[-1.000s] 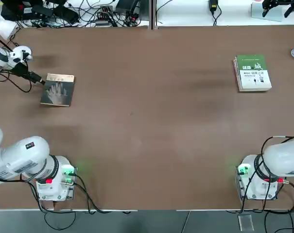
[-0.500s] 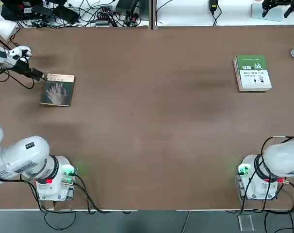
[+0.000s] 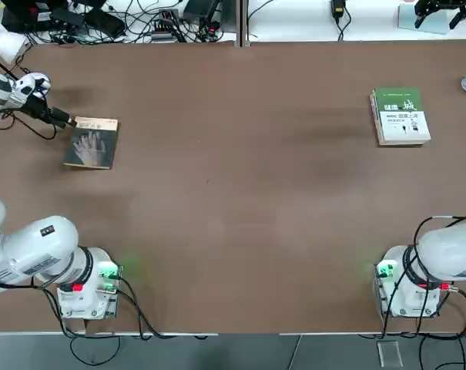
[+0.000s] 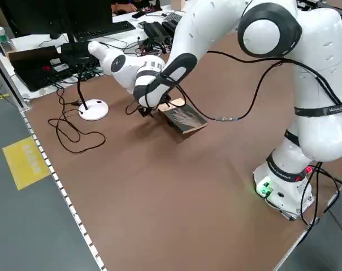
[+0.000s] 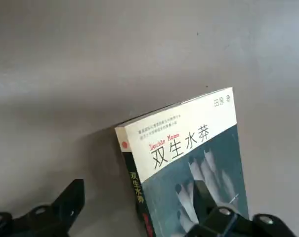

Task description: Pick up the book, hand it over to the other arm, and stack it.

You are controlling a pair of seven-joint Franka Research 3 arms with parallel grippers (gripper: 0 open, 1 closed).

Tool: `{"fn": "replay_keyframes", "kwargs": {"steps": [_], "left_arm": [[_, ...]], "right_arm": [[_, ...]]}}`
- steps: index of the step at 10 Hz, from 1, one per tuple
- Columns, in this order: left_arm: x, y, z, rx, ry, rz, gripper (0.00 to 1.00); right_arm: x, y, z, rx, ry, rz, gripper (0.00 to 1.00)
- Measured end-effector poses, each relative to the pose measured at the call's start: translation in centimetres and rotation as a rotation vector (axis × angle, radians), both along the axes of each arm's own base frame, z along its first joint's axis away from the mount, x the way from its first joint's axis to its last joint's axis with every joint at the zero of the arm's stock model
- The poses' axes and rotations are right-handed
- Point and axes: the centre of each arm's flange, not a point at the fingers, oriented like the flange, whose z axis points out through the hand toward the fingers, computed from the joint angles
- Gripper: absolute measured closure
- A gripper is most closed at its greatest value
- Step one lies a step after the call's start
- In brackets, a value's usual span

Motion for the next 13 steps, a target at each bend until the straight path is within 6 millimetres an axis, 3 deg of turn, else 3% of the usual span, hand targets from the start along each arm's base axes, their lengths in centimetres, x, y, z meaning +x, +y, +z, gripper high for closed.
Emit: {"fn": "replay_keyframes", "kwargs": {"steps": [13], "left_arm": [[0.9, -1.2, -1.6, -0.062, -0.013, -0.009, 0.05]], "right_arm": [[-0.1, 0.5, -0.1, 0.0, 0.009, 0.008, 0.0]]}}
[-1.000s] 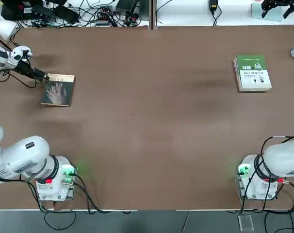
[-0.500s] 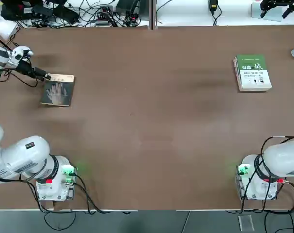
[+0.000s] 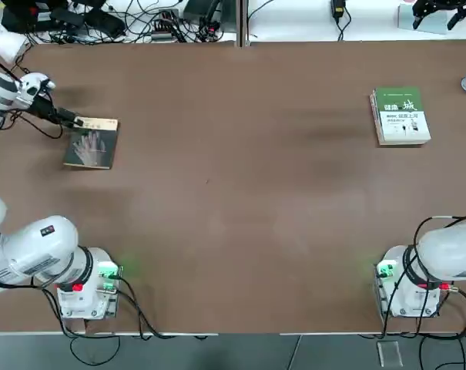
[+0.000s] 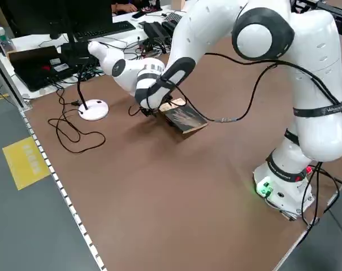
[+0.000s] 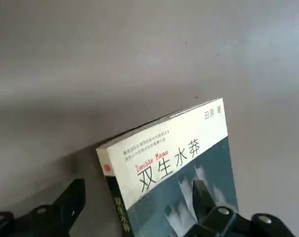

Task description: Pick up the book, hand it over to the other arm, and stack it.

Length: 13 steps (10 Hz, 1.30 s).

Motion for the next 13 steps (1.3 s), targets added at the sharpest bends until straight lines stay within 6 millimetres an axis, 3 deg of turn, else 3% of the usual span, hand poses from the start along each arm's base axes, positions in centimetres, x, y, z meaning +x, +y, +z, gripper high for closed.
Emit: {"fn": "replay_keyframes", "kwargs": {"steps": [13], "left_arm": [[0.6, -0.51, -0.39, -0.038, -0.002, -0.002, 0.07]], "right_arm": [[-0.01, 0.03, -0.05, 0.0, 0.003, 0.001, 0.0]]}}
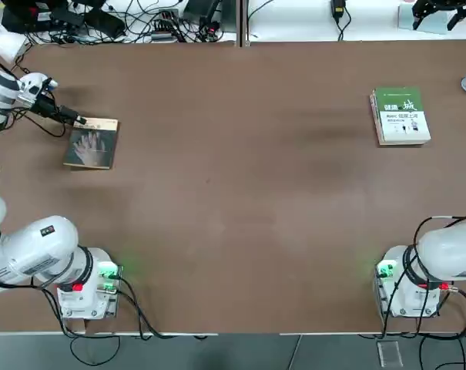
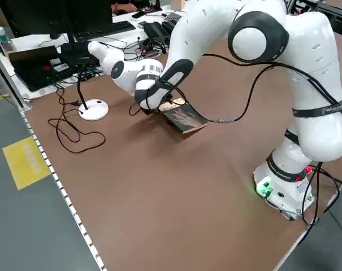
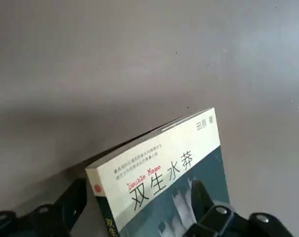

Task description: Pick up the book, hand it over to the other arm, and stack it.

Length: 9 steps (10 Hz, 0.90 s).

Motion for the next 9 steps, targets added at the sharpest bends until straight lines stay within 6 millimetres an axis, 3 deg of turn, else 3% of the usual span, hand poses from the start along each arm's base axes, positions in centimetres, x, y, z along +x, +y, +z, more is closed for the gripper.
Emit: {"fn": "replay_keyframes", "kwargs": {"steps": [9], "left_arm": [[-0.1, -0.9, -1.2, -0.063, -0.014, -0.011, 0.08]], "right_arm": [[0.0, 0.0, 0.0, 0.0, 0.001, 0.0, 0.0]]}}
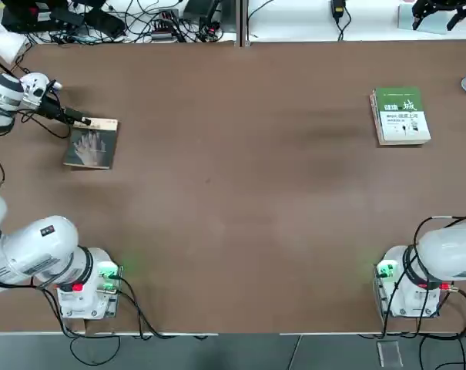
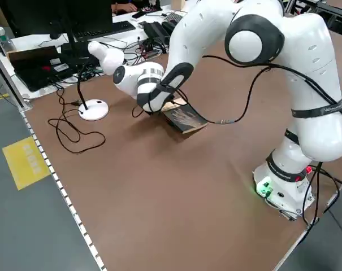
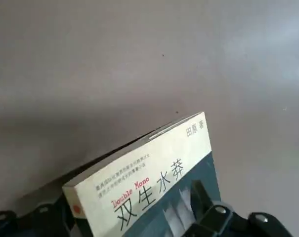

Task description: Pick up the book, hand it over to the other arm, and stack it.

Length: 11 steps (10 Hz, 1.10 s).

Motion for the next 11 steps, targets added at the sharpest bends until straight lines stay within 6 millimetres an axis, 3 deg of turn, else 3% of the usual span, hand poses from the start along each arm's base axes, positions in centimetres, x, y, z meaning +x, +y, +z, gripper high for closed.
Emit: {"fn": "replay_keyframes", "kwargs": {"steps": [11], "left_arm": [[-0.75, 0.66, -0.27, -0.03, 0.022, 0.005, 0.1]], "right_arm": [[0.0, 0.01, -0.01, 0.0, 0.0, 0.0, 0.0]]}}
